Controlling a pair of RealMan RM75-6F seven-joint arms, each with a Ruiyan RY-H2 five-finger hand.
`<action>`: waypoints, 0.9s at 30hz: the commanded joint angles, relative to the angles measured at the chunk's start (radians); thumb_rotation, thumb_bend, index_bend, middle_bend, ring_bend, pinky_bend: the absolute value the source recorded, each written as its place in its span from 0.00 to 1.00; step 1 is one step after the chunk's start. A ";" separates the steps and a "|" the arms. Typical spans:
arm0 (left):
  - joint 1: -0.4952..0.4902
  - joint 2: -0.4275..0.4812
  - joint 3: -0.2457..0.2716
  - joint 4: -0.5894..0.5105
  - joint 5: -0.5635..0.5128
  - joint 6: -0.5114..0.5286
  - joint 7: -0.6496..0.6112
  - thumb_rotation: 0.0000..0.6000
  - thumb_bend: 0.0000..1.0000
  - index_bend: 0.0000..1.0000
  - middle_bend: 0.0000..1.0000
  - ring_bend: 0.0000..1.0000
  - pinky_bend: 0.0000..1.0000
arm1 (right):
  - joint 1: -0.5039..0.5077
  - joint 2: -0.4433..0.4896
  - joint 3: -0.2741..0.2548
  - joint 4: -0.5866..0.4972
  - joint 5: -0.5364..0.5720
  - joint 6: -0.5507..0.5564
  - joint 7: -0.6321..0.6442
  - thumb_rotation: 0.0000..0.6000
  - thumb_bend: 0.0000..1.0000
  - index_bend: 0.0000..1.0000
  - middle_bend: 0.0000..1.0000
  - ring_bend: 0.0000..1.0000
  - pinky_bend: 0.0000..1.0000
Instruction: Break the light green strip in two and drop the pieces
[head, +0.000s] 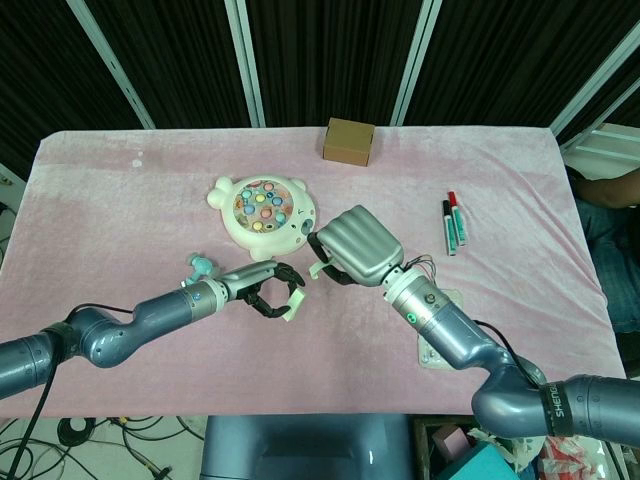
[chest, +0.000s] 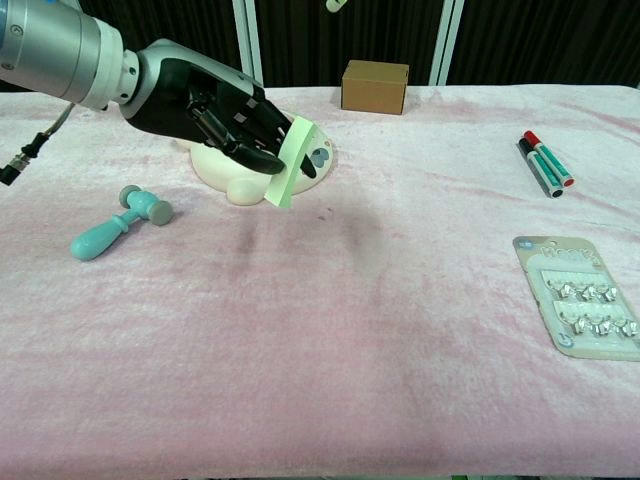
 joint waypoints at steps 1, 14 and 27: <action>0.005 0.011 0.018 0.003 0.013 0.009 0.015 1.00 0.53 0.60 0.19 0.00 0.00 | -0.019 0.025 -0.004 0.001 -0.008 -0.006 0.015 1.00 0.49 0.78 0.78 0.85 0.65; -0.111 0.010 0.326 0.056 -0.027 0.236 0.291 1.00 0.53 0.58 0.18 0.00 0.00 | -0.104 -0.108 -0.115 0.107 -0.049 -0.039 0.081 1.00 0.49 0.78 0.78 0.85 0.65; -0.285 -0.129 0.587 0.051 -0.463 0.568 0.718 1.00 0.53 0.57 0.16 0.00 0.00 | -0.147 -0.388 -0.214 0.321 -0.034 -0.053 0.045 1.00 0.49 0.78 0.78 0.85 0.65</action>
